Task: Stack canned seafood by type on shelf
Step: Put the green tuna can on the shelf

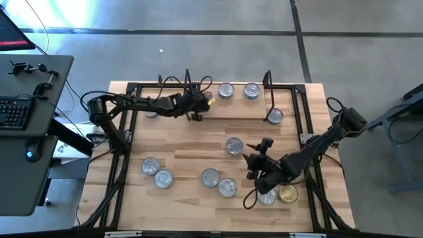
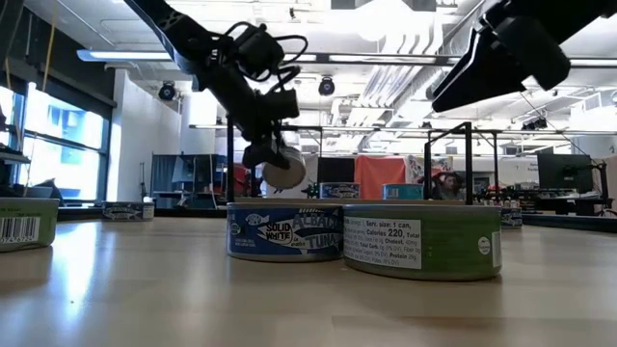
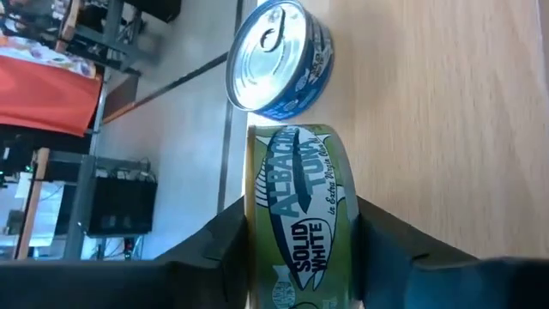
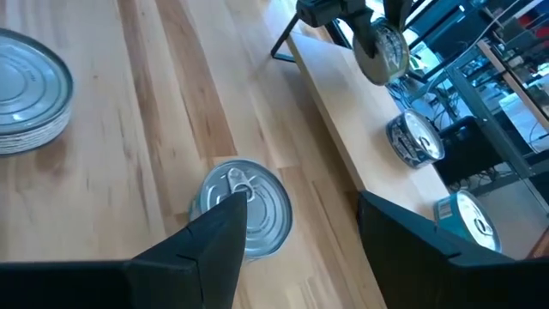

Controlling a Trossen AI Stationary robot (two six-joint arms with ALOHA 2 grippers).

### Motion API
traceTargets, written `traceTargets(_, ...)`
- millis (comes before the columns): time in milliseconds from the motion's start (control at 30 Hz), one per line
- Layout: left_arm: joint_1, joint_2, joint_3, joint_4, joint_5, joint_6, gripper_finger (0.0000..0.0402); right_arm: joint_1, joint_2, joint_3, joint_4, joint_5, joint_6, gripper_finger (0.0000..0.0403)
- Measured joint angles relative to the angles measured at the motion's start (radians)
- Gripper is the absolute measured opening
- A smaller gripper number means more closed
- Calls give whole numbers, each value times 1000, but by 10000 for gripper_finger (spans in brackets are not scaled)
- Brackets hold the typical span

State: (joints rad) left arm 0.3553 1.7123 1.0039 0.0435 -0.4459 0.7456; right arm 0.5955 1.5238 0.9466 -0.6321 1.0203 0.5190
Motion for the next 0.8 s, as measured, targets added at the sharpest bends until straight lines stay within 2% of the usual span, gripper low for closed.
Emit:
traceTargets(100, 0, 0, 0, -8, 35, 0, 187, -7, 0, 0, 1, -2, 0, 210)
traceTargets(233, 0, 0, 0, -24, 99, -8, 203, -7, 0, 0, 1, -3, -1, 210)
traceTargets(433, 0, 0, -1, -52, 132, -56, 208, -7, 0, 0, 2, -6, 0, 210)
traceTargets(633, 21, 1, -1, -76, 234, -136, 209, -7, 0, 0, 4, -6, 0, 210)
traceTargets(800, 34, 0, 1, -74, 270, -169, 209, -7, 0, 0, 4, -6, 0, 210)
